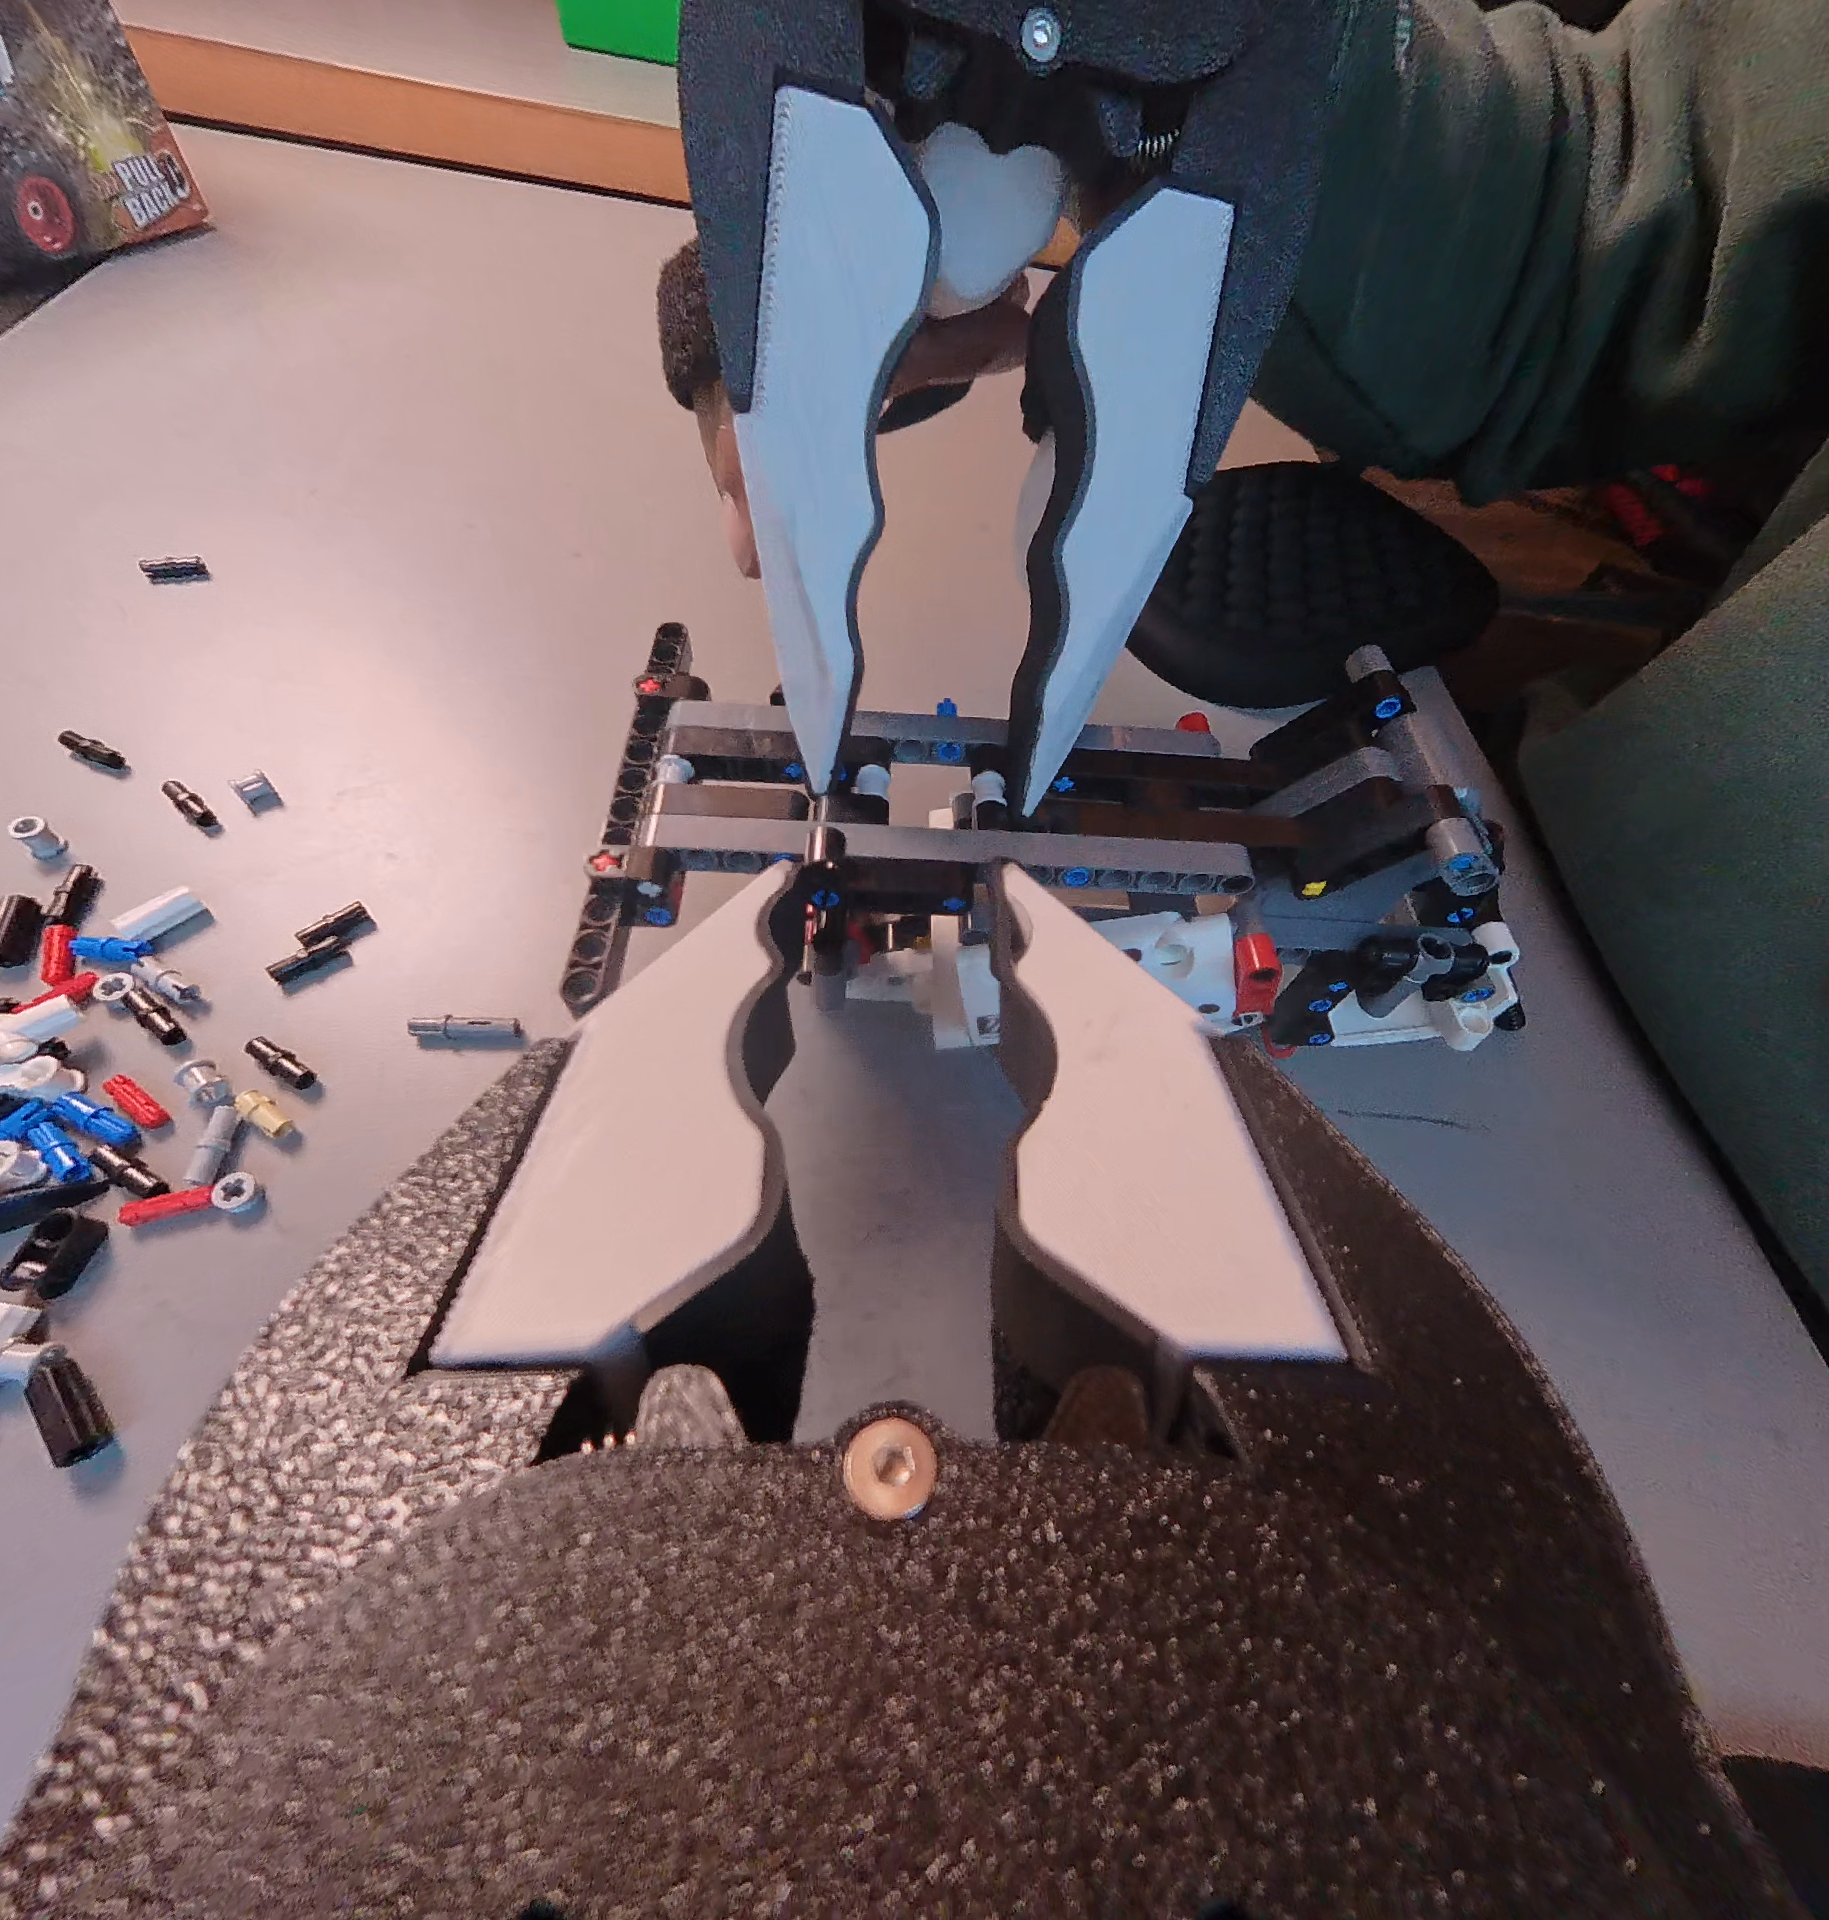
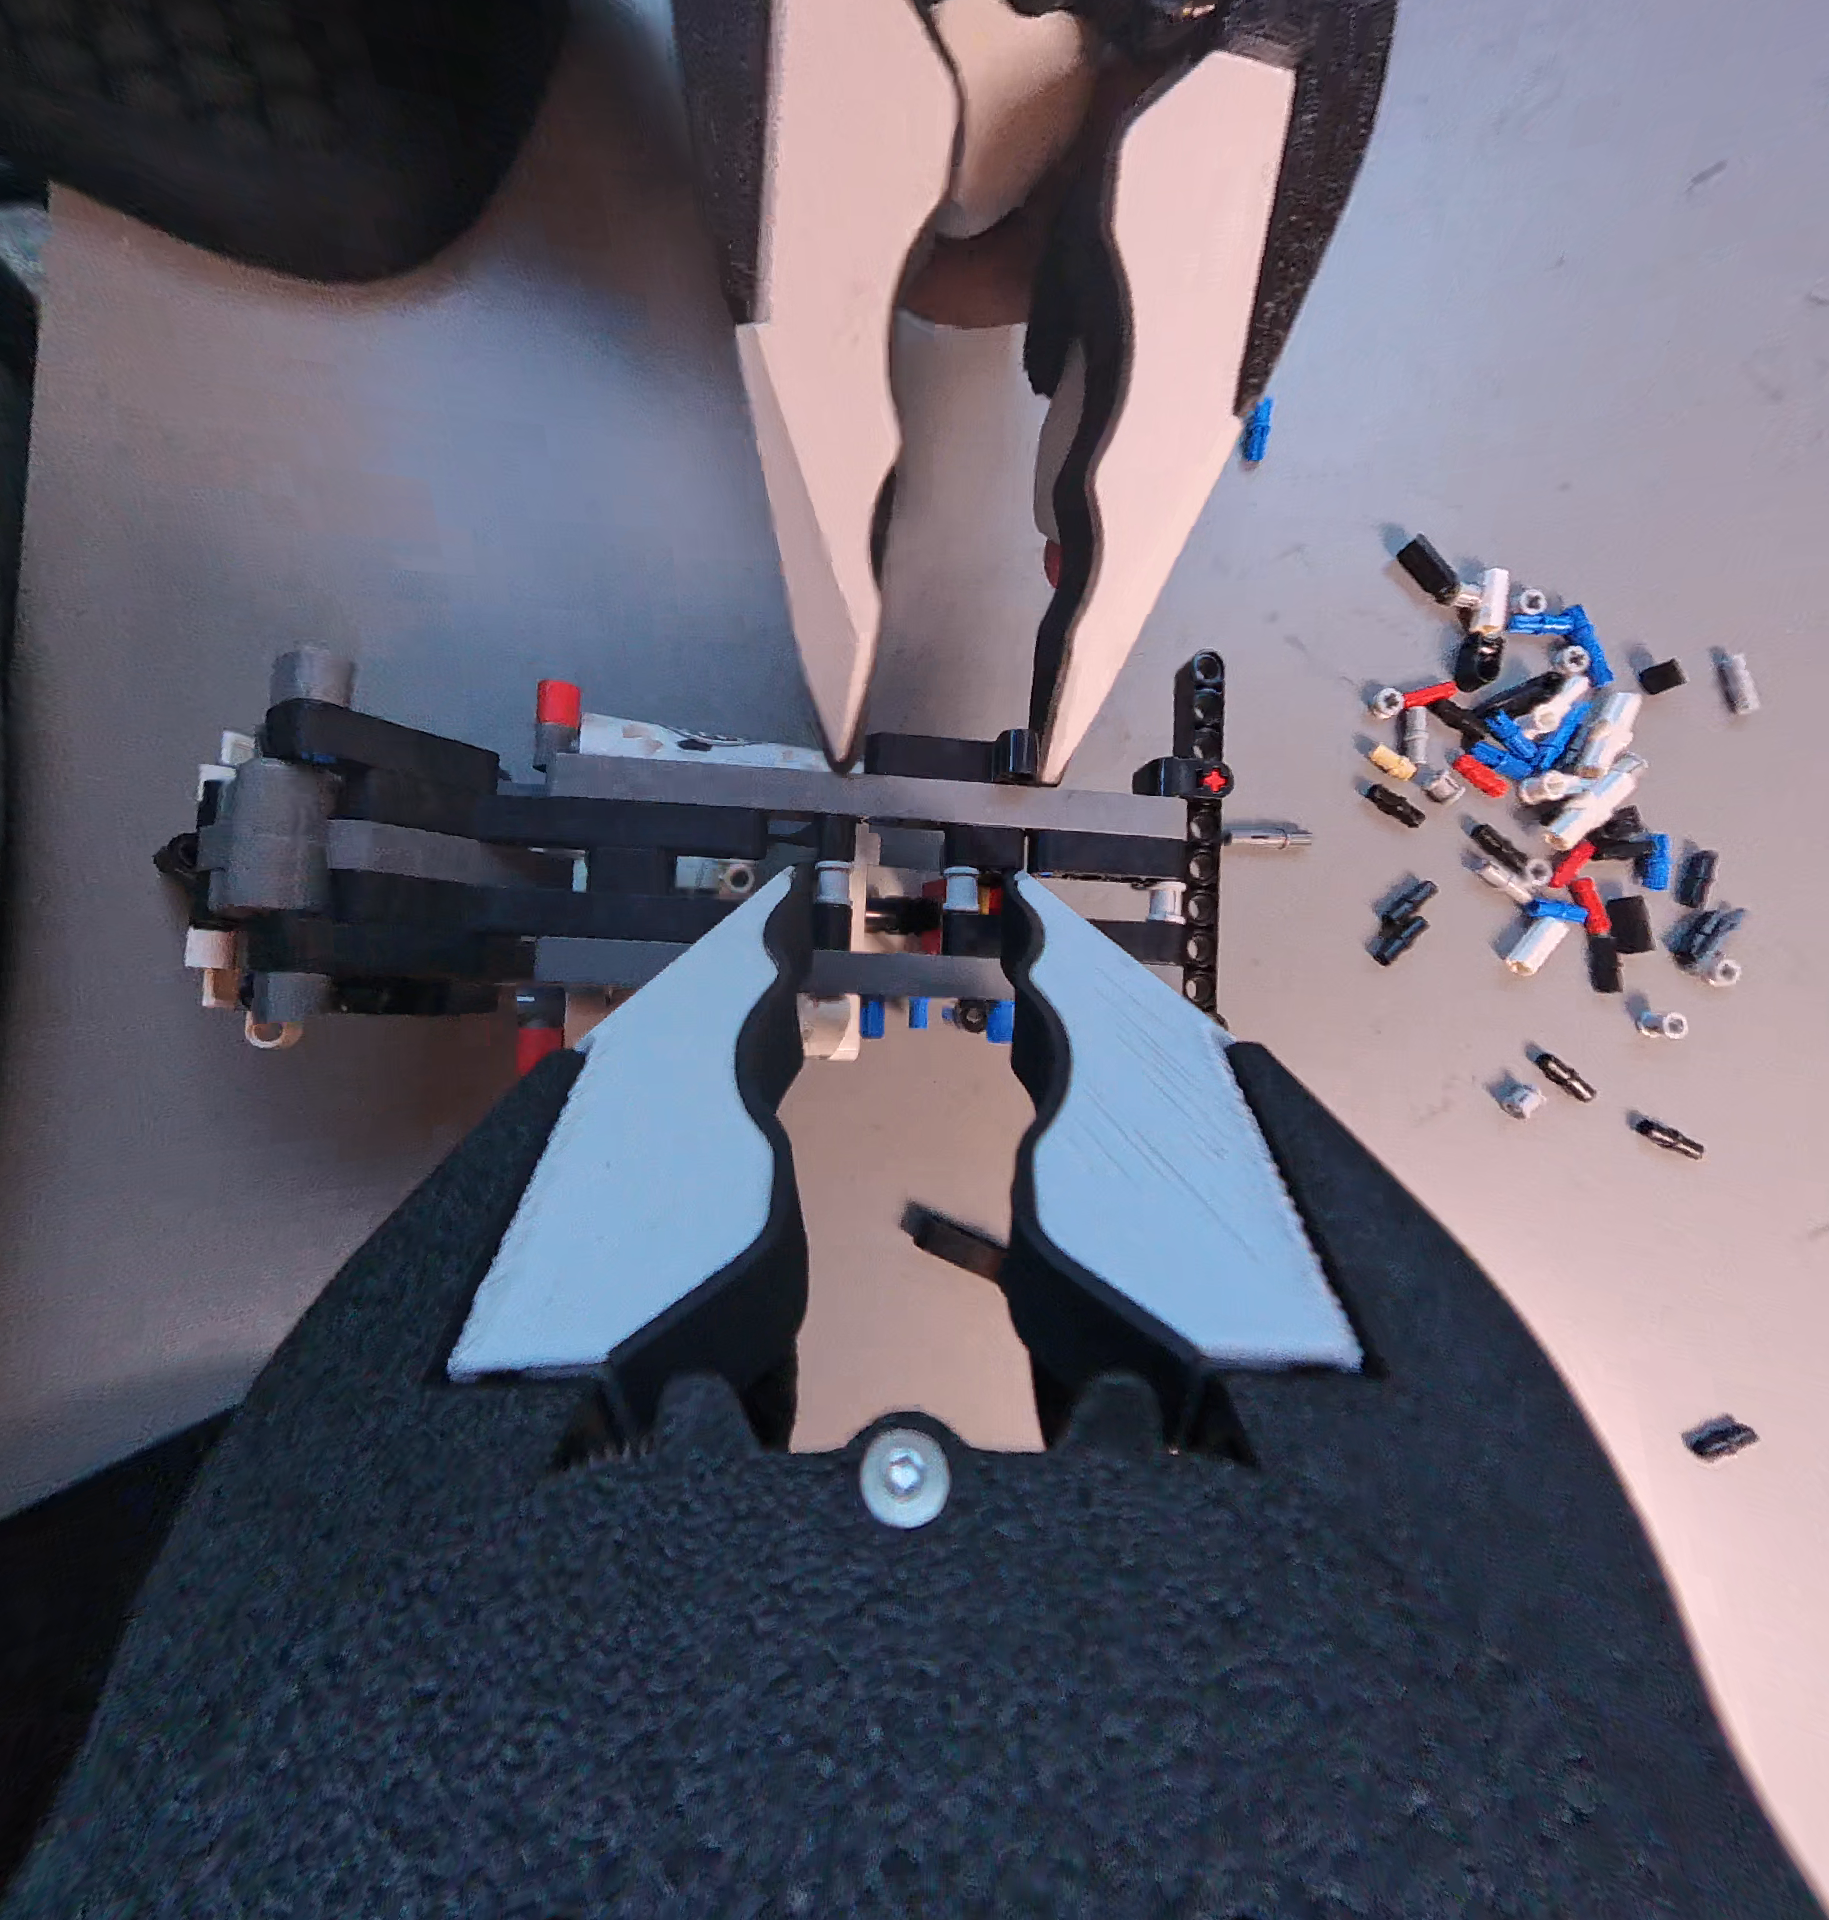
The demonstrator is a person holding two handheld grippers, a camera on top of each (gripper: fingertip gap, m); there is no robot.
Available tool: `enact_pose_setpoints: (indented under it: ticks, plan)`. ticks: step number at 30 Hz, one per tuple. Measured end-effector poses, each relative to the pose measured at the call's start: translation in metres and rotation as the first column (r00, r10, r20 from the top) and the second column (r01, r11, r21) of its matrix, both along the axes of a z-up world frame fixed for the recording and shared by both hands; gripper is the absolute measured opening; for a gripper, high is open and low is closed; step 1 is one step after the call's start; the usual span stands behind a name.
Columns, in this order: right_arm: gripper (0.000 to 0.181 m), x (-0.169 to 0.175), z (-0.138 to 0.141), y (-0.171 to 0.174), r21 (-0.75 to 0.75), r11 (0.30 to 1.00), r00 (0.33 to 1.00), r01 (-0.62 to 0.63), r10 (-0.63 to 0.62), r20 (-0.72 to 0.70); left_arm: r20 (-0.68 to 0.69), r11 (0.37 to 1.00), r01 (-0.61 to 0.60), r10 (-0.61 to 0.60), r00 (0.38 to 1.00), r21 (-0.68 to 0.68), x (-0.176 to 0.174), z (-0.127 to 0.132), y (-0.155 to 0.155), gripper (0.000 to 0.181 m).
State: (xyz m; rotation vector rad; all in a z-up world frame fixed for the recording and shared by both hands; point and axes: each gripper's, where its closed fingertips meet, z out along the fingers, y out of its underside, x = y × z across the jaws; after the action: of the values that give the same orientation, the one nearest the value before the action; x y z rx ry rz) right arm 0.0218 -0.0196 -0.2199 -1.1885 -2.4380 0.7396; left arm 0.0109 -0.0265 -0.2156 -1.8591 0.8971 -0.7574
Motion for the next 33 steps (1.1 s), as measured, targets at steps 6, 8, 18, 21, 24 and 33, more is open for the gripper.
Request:
enact_pose_setpoints:
  ticks: [6,8,18,21,24,33]
  plan:
    - [0.03,0.005,-0.002,-0.006,0.129,0.983,0.985,-0.134,0.118,0.124,-0.049,0.999,0.046,-0.047,0.998,-0.003,0.002,-0.001,-0.007,0.031]
    - [0.03,0.006,-0.001,-0.006,0.142,0.979,0.983,-0.148,0.13,0.129,-0.075,0.999,0.038,-0.037,0.996,0.007,0.002,-0.002,-0.008,0.031]
    - [0.03,0.012,-0.001,-0.008,0.089,0.991,0.991,-0.103,0.095,0.091,-0.124,1.0,-0.006,0.006,0.992,-0.003,0.01,-0.003,-0.008,0.031]
    - [0.03,0.012,-0.001,-0.008,0.059,0.996,0.995,-0.074,0.07,0.066,-0.127,1.0,-0.011,0.011,0.992,0.004,0.008,-0.004,-0.008,0.031]
    - [0.03,0.011,-0.001,-0.008,0.046,0.997,0.996,-0.065,0.062,0.06,-0.115,1.0,-0.006,0.006,0.993,0.003,0.007,-0.004,-0.008,0.03]
    - [0.03,0.005,-0.001,-0.01,0.031,0.998,0.998,-0.063,0.062,0.033,-0.104,1.0,0.003,-0.003,0.995,-0.002,0.0,-0.003,-0.011,0.03]
